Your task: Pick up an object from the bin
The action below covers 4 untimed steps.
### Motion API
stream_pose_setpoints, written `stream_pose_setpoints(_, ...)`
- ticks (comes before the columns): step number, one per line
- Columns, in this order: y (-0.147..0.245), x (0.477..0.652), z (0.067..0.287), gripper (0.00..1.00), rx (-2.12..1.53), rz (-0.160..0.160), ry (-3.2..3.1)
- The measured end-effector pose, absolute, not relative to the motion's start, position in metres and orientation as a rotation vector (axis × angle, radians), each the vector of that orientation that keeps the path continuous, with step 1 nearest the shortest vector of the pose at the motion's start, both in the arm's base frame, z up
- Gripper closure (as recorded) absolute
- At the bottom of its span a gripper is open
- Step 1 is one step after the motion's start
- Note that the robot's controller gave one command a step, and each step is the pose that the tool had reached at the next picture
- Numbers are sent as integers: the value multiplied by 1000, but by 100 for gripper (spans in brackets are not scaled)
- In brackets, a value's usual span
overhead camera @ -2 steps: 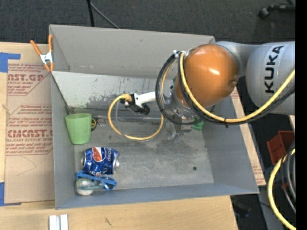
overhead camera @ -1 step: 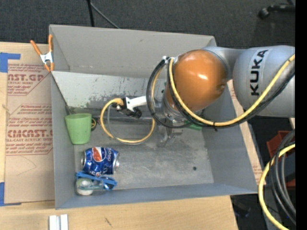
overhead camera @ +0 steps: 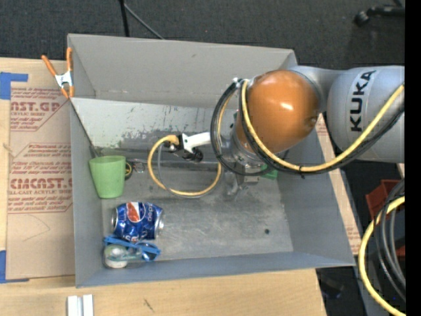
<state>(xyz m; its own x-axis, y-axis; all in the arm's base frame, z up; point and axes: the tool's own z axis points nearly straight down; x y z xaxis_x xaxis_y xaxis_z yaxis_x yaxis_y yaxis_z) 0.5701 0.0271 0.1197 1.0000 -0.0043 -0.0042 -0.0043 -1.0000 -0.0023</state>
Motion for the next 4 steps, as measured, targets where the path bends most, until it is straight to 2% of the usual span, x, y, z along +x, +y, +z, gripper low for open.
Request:
stream_pose_setpoints(1, 45, 556, 115, 100, -3138, 9, -2)
stream_pose_setpoints(2, 37, 556, 122, 100, -3136, 6, -154)
stream_pose_setpoints(3, -24, 501, 159, 100, -3073, 7, -654)
stream_pose_setpoints(4, 45, 531, 127, 100, -3079, 5, -594)
